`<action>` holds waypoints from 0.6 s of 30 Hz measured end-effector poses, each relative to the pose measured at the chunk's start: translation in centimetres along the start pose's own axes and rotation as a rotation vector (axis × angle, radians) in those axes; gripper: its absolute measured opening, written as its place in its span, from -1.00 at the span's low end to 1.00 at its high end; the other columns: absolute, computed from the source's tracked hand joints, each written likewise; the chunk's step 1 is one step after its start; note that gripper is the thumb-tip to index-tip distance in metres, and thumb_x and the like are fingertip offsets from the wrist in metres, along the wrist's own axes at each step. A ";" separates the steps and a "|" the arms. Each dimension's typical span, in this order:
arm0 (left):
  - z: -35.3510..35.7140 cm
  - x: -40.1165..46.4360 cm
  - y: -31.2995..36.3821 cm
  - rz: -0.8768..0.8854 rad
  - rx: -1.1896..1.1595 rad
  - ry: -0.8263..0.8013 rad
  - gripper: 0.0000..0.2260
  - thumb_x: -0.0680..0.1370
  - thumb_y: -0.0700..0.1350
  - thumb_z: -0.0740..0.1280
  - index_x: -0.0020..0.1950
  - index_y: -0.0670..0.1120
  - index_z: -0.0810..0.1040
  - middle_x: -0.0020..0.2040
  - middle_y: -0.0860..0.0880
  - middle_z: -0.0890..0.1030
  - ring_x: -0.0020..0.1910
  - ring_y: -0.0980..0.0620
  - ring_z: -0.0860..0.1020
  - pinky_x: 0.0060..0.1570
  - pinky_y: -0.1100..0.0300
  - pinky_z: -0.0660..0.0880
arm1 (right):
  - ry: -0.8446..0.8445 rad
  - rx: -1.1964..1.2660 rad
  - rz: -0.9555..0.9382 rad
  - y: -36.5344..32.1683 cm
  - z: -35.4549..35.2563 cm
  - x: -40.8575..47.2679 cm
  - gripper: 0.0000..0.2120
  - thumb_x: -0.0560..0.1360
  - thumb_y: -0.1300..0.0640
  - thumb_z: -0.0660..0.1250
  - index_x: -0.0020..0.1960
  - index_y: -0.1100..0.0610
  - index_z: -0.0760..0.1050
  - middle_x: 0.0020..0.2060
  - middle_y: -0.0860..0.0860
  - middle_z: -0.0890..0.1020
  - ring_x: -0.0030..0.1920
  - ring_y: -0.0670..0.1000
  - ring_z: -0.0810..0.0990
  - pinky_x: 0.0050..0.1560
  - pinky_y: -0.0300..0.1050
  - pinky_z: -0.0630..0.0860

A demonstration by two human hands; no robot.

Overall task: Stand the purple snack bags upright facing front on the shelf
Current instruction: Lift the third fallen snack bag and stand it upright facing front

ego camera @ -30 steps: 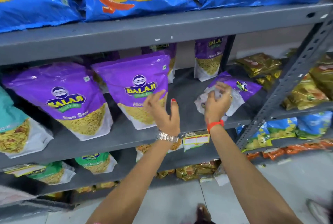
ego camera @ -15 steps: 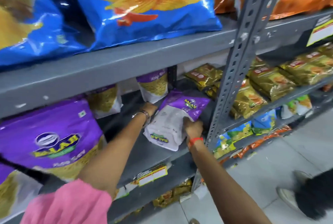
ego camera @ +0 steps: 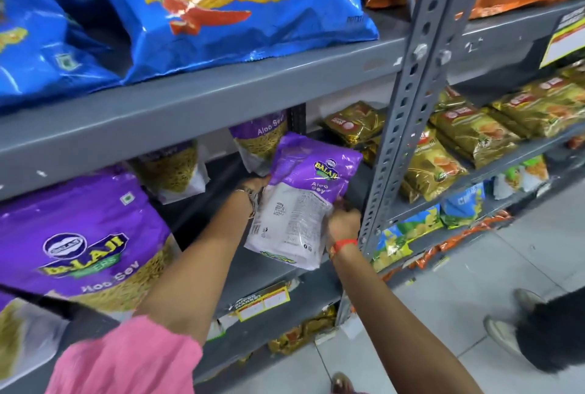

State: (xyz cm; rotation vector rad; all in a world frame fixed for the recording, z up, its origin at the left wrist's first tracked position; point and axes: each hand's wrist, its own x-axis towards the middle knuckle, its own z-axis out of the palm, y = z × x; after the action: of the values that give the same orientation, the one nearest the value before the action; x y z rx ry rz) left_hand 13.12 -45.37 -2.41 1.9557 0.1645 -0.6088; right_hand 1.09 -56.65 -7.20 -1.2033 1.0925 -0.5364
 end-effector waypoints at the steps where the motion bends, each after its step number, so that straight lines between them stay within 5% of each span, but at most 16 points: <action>1: -0.4 -0.6 -0.2 0.026 -0.060 0.041 -0.61 0.58 -0.12 0.13 0.34 -0.30 0.32 0.40 -0.26 0.36 0.37 -0.17 0.36 0.30 0.09 0.34 | 0.004 -0.008 -0.041 -0.4 -0.2 -0.3 -0.67 0.52 0.03 0.23 0.05 0.30 0.53 0.09 0.28 0.61 0.06 0.18 0.57 0.04 -0.05 0.40; 5: -2.1 -2.2 -2.3 0.097 -0.323 0.072 -0.64 0.56 -0.10 0.19 0.28 -0.29 0.41 0.32 -0.26 0.45 0.17 -0.20 0.51 0.14 0.06 0.41 | -0.038 0.006 -0.142 -2.0 -0.5 -1.6 -0.79 0.52 0.12 0.23 0.04 0.21 0.54 0.10 0.24 0.62 0.12 0.20 0.56 0.00 -0.14 0.38; 9: -4.0 -3.0 -4.3 0.175 -0.737 0.093 -0.87 0.53 -0.17 0.25 -0.18 -0.12 0.56 -0.41 0.06 0.69 -0.35 0.04 0.58 -0.14 0.13 0.50 | -0.100 0.055 -0.232 -3.5 0.5 -3.4 -0.83 0.52 0.21 0.22 0.06 0.21 0.52 0.10 0.20 0.62 0.11 0.15 0.56 -0.10 -0.27 0.29; 13: -5.8 -3.8 -4.2 0.238 -0.811 0.268 -0.72 0.52 -0.19 0.27 -0.40 -0.05 0.55 -0.63 0.19 0.56 -0.60 0.29 0.50 -0.27 0.20 0.45 | -0.150 0.072 -0.325 -4.1 2.9 -4.0 -0.89 0.50 0.26 0.22 -0.07 0.17 0.52 -0.03 0.21 0.65 -0.04 0.06 0.57 0.00 -0.19 0.42; 15: -6.7 -3.7 -4.1 0.235 -0.824 0.316 -0.73 0.50 -0.19 0.30 -0.40 -0.04 0.55 -0.64 0.21 0.55 -0.63 0.30 0.49 -0.29 0.20 0.46 | -0.212 0.105 -0.349 -4.6 4.1 -3.7 -0.79 0.50 0.33 0.19 -0.22 0.07 0.44 -0.22 0.11 0.62 -0.19 -0.02 0.55 -0.08 -0.31 0.48; 18: -7.3 -4.2 -4.2 0.245 -0.885 0.361 -0.91 0.51 -0.22 0.28 -0.15 -0.06 0.51 -0.65 0.21 0.55 -0.63 0.27 0.50 -0.52 0.36 0.50 | -0.322 0.175 -0.368 -4.9 5.2 -3.4 -0.70 0.49 0.40 0.15 -0.28 0.04 0.36 -0.37 -0.05 0.46 -0.41 -0.27 0.45 -0.35 -0.52 0.36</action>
State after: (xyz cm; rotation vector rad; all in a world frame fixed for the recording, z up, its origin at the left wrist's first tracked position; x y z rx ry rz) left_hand 10.46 -36.41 -1.34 1.1714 0.3446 0.0164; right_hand 5.21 -52.99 -1.55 -1.2897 0.5416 -0.6764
